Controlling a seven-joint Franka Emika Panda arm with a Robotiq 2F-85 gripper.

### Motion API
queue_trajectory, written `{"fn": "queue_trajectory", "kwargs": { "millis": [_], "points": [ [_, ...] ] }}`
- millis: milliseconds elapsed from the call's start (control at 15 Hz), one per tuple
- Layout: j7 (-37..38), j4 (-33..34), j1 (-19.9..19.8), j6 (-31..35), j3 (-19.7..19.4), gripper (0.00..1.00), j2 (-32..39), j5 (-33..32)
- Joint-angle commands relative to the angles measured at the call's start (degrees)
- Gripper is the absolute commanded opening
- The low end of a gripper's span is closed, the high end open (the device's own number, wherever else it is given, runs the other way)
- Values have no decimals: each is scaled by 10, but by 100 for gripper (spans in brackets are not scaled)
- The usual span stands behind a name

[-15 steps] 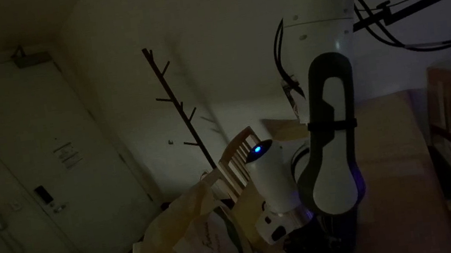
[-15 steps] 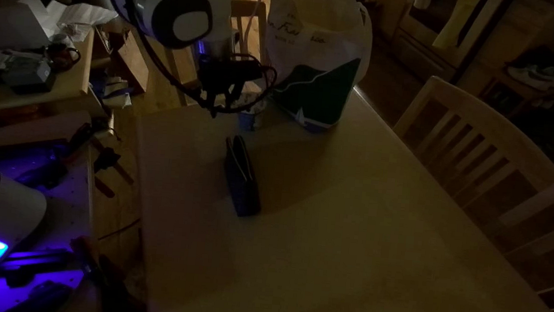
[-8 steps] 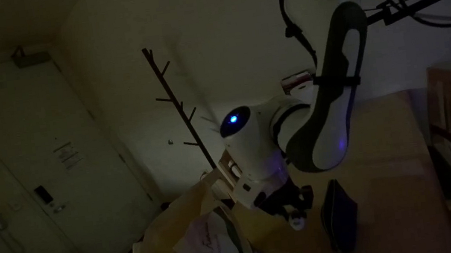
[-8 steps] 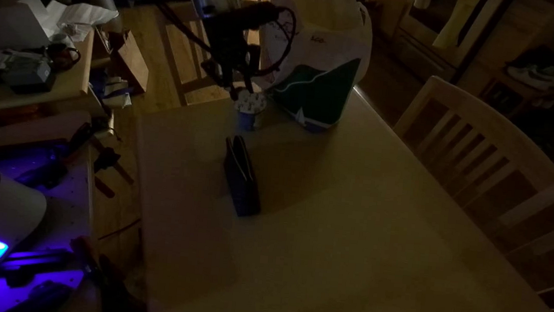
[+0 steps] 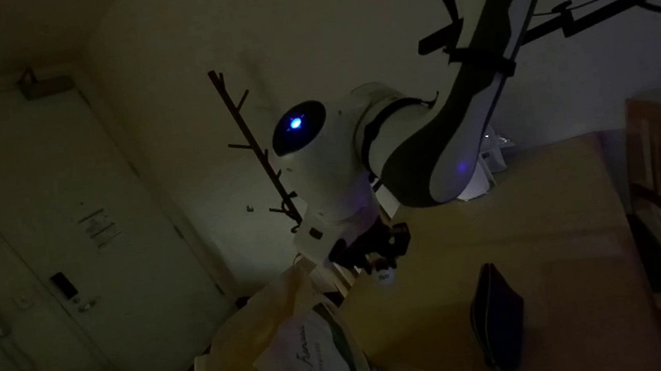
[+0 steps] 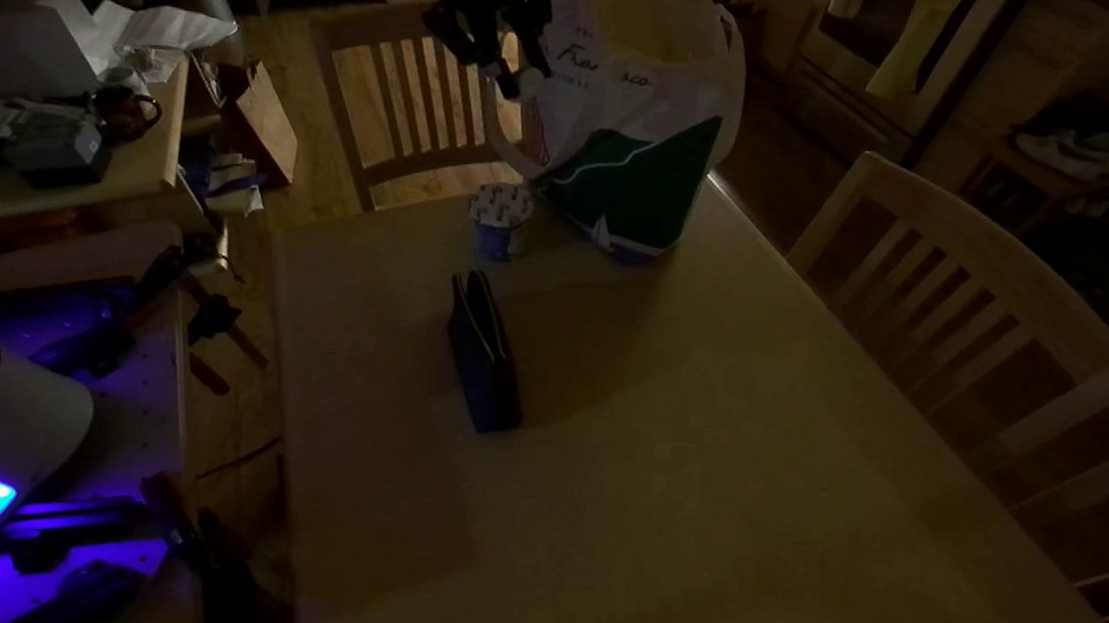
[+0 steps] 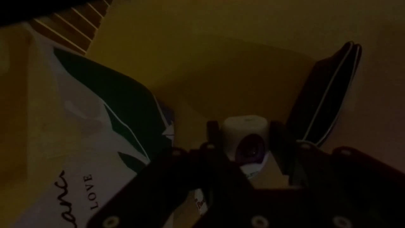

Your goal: Put the toothbrush inside the dark blue toiletry bag, pick up the white object from the table and put it inside the white and blue bag

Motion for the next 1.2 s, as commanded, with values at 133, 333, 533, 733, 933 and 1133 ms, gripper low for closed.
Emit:
{"fn": "queue_trajectory", "kwargs": {
  "millis": [133, 333, 533, 733, 933, 1133],
  "points": [
    [-1, 1, -3, -1, 4, 42, -1, -6],
    [0, 15, -1, 2, 4, 17, -1, -76],
    [-24, 54, 0, 8, 6, 17, 9, -159],
    [-39, 96, -2, 33, 7, 17, 22, -232],
    [-69, 137, -10, 116, 0, 17, 52, -278],
    [-115, 180, -25, 212, -8, 17, 100, -267]
  ]
}}
